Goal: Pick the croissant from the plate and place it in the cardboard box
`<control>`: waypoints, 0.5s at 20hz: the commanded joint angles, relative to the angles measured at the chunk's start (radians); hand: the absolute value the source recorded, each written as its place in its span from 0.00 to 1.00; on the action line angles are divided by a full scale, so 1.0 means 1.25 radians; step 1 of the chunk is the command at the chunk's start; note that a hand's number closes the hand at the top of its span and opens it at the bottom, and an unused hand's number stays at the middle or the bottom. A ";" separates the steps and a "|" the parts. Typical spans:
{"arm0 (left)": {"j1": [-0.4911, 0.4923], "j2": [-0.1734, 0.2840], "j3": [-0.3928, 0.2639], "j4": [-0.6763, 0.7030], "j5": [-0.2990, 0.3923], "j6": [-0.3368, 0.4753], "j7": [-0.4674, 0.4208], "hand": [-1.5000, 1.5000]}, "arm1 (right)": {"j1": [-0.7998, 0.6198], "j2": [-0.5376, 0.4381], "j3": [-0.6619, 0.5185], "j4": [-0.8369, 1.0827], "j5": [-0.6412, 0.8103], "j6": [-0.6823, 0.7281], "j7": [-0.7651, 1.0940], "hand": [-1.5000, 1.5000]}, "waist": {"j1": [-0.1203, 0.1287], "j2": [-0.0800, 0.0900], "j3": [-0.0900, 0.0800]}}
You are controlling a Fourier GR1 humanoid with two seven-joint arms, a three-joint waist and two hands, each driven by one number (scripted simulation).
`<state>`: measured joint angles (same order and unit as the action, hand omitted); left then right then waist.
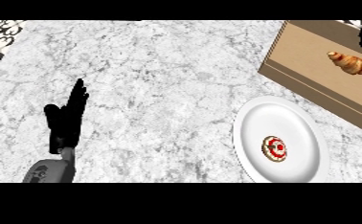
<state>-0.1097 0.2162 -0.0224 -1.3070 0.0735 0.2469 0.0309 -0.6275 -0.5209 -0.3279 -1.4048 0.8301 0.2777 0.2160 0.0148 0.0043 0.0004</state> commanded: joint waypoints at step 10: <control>0.016 0.000 -0.007 -0.027 0.000 -0.038 -0.001 0.50 | -0.152 -0.047 -0.084 0.587 0.011 -0.213 -0.194 0.00 | 0.026 0.007 0.002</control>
<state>-0.1181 0.2013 -0.0241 -1.2990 0.0634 0.2325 0.0192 -0.7733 -0.5815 -0.3840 -0.8466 0.8766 0.0609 0.0285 0.0331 0.0109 0.0013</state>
